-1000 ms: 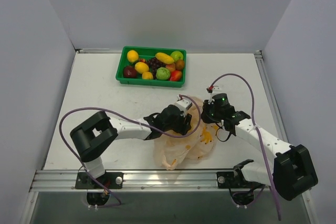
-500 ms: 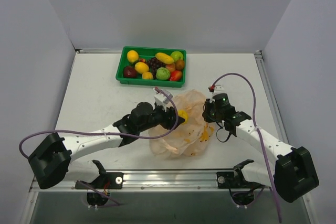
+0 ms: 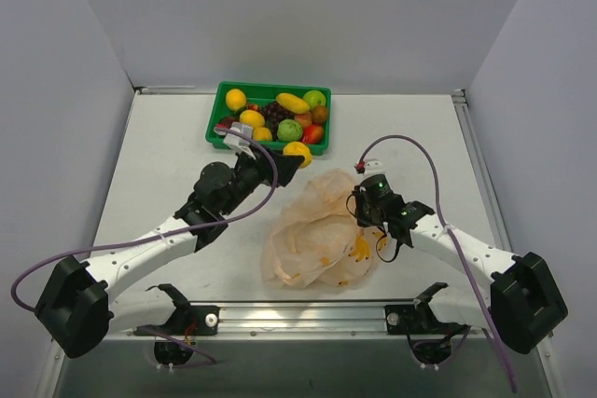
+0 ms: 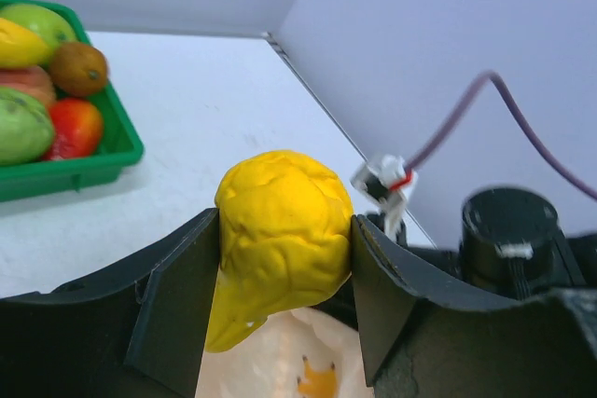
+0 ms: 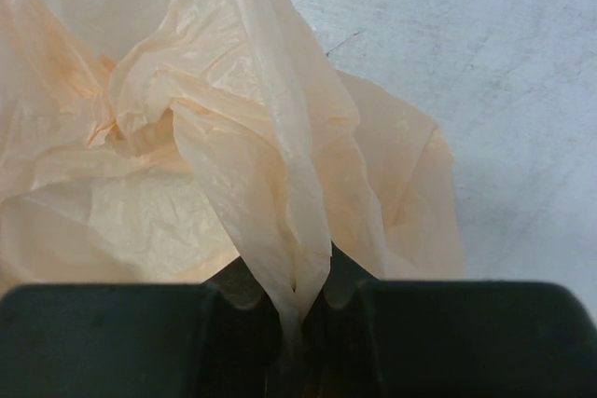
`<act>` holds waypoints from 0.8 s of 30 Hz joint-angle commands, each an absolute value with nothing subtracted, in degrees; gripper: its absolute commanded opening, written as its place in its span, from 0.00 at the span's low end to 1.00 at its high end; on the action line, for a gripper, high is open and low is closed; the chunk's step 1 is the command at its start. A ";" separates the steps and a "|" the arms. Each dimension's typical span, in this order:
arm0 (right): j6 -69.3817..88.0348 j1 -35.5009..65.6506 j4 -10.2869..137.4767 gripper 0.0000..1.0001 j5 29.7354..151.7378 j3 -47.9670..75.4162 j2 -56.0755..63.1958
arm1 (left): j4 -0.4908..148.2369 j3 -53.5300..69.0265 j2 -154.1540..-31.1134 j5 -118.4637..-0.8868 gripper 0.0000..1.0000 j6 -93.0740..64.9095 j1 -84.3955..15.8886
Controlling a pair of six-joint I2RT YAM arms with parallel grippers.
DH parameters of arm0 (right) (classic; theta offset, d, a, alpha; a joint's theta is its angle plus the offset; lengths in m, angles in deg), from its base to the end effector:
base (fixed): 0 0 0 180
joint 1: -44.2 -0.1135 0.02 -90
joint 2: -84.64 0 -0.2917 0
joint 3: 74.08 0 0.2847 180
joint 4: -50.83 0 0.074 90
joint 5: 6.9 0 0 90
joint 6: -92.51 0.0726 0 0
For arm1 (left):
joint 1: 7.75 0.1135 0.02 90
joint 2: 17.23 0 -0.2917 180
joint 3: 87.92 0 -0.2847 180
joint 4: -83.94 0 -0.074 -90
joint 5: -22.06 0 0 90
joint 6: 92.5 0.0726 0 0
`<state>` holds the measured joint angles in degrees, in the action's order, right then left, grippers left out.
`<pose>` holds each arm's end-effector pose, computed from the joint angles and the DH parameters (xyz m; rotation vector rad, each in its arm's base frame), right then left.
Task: Untie the knot of the plastic bag and take out the fruit
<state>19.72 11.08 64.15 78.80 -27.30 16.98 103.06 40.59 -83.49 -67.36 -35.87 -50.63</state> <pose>0.2511 0.1573 0.1995 -0.2607 2.1811 0.4198 0.2369 -0.2210 0.3191 0.1407 1.5861 -1.0670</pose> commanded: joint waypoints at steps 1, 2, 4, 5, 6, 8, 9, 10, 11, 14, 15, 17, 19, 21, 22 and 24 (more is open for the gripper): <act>20.97 10.01 66.16 0.05 74.31 -26.40 17.14 | 107.11 33.89 -84.54 -74.43 0.46 -37.22 -46.88; 21.58 9.93 66.16 0.05 74.05 -26.66 17.58 | 105.80 32.64 -86.29 -75.48 0.46 -36.70 -45.04; 22.11 9.92 66.34 0.05 73.43 -27.19 19.33 | 104.56 30.10 -88.41 -80.31 0.46 -34.68 -43.27; 22.11 9.92 66.43 0.05 73.43 -27.37 20.82 | 104.20 28.00 -90.86 -81.63 0.46 -33.80 -41.52; 21.85 9.92 66.86 0.05 73.60 -27.37 21.44 | 104.11 26.76 -92.18 -84.08 0.46 -33.01 -40.46; 21.67 9.75 67.65 0.05 74.13 -27.02 22.85 | 104.20 23.08 -96.91 -86.38 0.46 -33.00 -38.26; 21.32 9.66 68.27 0.05 74.65 -26.67 24.25 | 104.20 21.75 -98.60 -86.83 0.46 -33.17 -36.16; 21.15 9.57 68.53 0.05 74.75 -26.49 24.96 | 104.20 20.43 -100.53 -87.53 0.46 -33.44 -34.92; 21.14 9.40 68.80 0.05 75.18 -26.49 25.75 | 104.46 18.85 -104.46 -87.54 0.46 -33.61 -33.87; 20.71 9.14 69.50 0.06 76.06 -26.05 28.38 | 105.78 12.08 -110.90 -85.08 0.46 -32.04 -30.70; 20.53 9.05 69.68 0.06 77.11 -25.88 29.70 | 106.04 8.41 -115.10 -84.12 0.46 -30.64 -30.08; 19.57 8.78 69.85 0.06 77.99 -25.61 31.02 | 106.75 4.96 -121.25 -81.49 0.46 -30.01 -28.24; 19.04 8.61 69.85 0.06 78.87 -25.35 32.43 | 106.84 0.06 -125.14 -80.51 0.47 -30.27 -26.66; 18.25 8.43 69.86 0.06 79.31 -25.17 33.22 | 107.80 -2.95 -130.32 -80.24 0.50 -31.06 -25.86; 18.16 8.43 69.94 0.07 79.75 -25.00 33.40 | 108.94 -5.57 -131.91 -79.98 0.51 -31.24 -25.16; 17.81 8.43 69.86 0.07 79.84 -24.82 33.49 | 109.91 -8.14 -136.66 -78.75 0.54 -31.59 -24.63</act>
